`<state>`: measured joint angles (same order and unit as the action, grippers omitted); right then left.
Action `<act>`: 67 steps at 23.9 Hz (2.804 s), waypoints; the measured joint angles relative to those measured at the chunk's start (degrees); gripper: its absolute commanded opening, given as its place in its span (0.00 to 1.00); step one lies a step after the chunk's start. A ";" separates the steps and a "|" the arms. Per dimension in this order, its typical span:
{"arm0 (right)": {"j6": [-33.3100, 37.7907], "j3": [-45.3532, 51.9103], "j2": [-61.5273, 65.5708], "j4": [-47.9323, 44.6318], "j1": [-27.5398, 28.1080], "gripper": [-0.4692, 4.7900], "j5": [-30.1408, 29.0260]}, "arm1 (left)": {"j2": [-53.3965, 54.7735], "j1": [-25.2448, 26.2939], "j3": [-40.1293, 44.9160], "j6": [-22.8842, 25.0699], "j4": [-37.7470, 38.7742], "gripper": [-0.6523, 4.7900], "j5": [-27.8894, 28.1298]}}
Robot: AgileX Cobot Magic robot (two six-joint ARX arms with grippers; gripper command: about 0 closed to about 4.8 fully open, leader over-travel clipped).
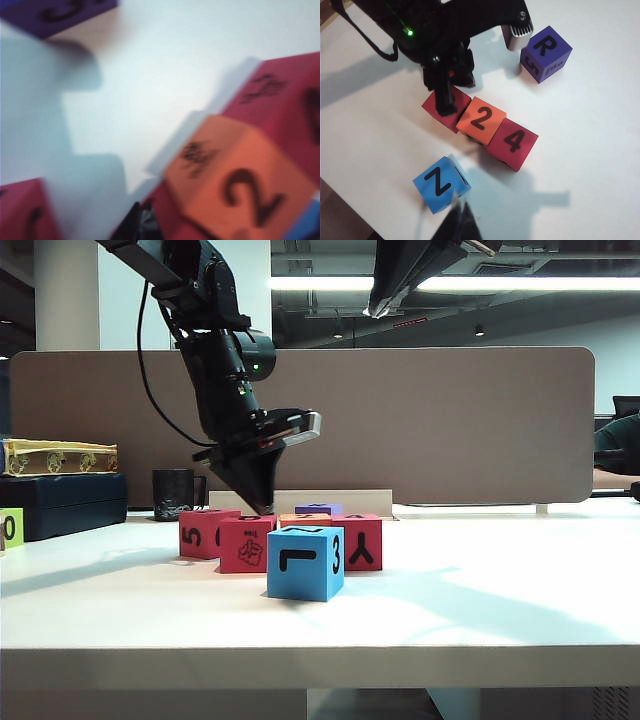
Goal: Select the appropriate blocks from the scattered letter blocks on the table and arrange them in a row to spell out "2024".
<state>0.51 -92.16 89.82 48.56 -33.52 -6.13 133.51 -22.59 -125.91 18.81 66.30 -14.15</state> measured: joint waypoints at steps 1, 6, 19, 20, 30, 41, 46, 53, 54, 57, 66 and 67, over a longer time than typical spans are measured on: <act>0.00 0.00 0.00 0.07 0.00 0.08 -0.02 | 0.00 0.13 -0.04 0.02 -0.44 0.11 1.51; 0.00 0.00 0.00 0.20 0.00 0.08 -0.02 | -0.07 0.79 -0.26 0.02 -3.30 0.11 4.52; -0.17 0.02 0.00 1.16 0.00 0.08 -0.04 | -0.04 4.76 -0.31 2.40 -13.16 0.11 8.74; -0.17 0.00 0.00 1.36 -0.02 0.08 -0.04 | 0.02 5.18 -0.33 2.62 -13.31 0.11 8.90; -0.17 0.00 -0.02 0.39 -0.02 0.08 -0.07 | 1.73 7.34 -0.28 3.06 -8.20 0.11 8.98; -0.17 0.00 -0.02 0.17 -0.02 0.08 -0.07 | 1.64 7.08 -0.31 3.06 -0.17 0.11 8.20; -0.17 0.00 -0.02 0.13 -0.02 0.08 -0.07 | 0.57 7.04 -0.26 3.02 3.08 0.11 11.76; -0.17 0.00 -0.02 0.11 -0.02 0.08 -0.04 | -2.89 7.17 -0.42 3.04 -4.07 0.11 15.63; -0.17 0.00 -0.02 0.09 -0.02 0.08 -0.07 | -2.89 7.17 -0.42 3.04 -4.57 0.11 14.25; -0.17 0.00 0.00 0.09 0.00 0.08 -0.04 | -2.49 7.08 -0.37 3.04 -4.81 0.11 8.44; -0.17 0.00 0.00 -0.11 -0.02 0.08 -0.04 | -2.34 6.71 -0.37 3.04 -3.45 0.11 6.19; -0.17 0.00 0.00 -0.13 -0.02 0.08 -0.04 | -2.34 6.71 -0.37 3.04 -3.06 0.11 6.12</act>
<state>0.34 -92.16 89.82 48.42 -33.54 -6.17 131.17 -15.88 -126.28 21.85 63.24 -8.03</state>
